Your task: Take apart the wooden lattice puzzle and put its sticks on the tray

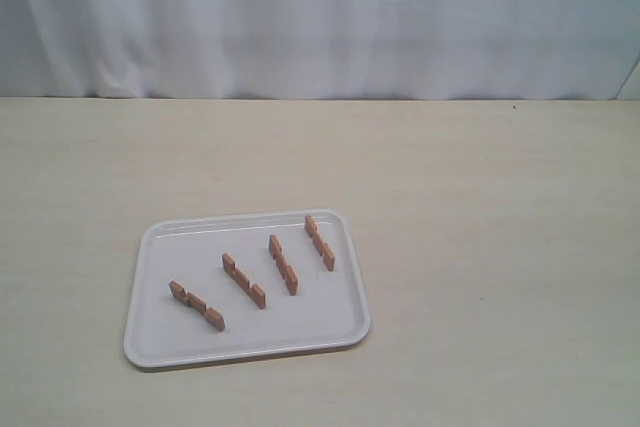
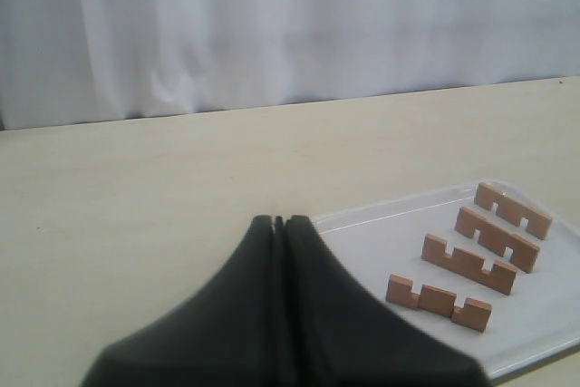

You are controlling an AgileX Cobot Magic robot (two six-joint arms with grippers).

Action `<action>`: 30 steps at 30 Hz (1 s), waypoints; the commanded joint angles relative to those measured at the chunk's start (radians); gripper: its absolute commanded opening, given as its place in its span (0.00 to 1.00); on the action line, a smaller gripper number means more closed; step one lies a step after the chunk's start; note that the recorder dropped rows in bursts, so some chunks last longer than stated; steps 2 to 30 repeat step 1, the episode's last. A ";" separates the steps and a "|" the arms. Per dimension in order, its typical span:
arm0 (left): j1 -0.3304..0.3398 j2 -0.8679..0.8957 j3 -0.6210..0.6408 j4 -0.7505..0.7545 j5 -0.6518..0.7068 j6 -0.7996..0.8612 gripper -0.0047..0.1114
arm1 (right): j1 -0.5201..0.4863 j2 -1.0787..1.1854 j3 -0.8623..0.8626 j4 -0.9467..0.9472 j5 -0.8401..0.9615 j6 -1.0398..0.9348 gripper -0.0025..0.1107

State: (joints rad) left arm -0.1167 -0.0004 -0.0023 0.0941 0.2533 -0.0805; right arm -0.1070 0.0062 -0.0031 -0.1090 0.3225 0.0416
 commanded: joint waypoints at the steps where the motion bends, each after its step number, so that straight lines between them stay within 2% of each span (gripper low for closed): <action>1: 0.001 0.000 0.002 -0.001 -0.013 -0.003 0.04 | -0.006 -0.006 0.003 0.001 -0.005 0.003 0.06; 30: 0.001 0.000 0.002 -0.001 -0.013 -0.003 0.04 | -0.006 -0.006 0.003 0.001 -0.005 0.003 0.06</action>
